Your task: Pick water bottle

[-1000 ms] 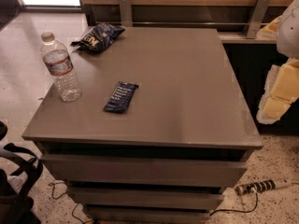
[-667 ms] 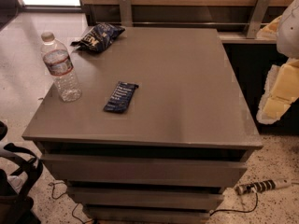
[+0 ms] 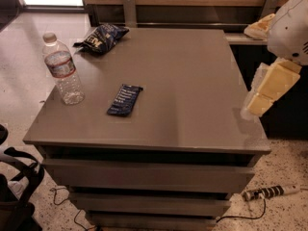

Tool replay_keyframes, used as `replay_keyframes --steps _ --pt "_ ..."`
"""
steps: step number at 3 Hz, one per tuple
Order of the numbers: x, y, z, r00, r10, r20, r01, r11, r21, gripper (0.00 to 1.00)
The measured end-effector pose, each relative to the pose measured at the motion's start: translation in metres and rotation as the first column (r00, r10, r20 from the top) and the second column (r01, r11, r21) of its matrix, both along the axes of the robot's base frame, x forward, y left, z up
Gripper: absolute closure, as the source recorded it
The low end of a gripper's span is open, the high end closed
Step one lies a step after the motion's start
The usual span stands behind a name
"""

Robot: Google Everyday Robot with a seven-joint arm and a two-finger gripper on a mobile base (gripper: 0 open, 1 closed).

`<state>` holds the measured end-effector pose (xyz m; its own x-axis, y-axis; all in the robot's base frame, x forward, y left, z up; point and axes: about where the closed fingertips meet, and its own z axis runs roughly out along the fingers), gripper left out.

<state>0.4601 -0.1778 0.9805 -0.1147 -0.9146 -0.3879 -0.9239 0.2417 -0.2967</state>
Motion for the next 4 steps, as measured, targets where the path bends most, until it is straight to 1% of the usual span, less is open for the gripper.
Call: replay_keyframes --steps 1,2,3,4 --pt "0.024 0.040 -0.001 0.9970 0.046 0.063 -0.054 0.989 0.138 0.00" --pt "0.056 0.084 -0.006 0.9909 0.092 0.099 -0.115 0.958 0.263 0.00" --pt "0.082 0.117 -0.017 0.9861 0.127 0.107 -0.158 0.916 0.368 0.00" --pt "0.094 0.149 -0.028 0.9797 0.166 0.113 -0.199 0.865 0.460 0.00"
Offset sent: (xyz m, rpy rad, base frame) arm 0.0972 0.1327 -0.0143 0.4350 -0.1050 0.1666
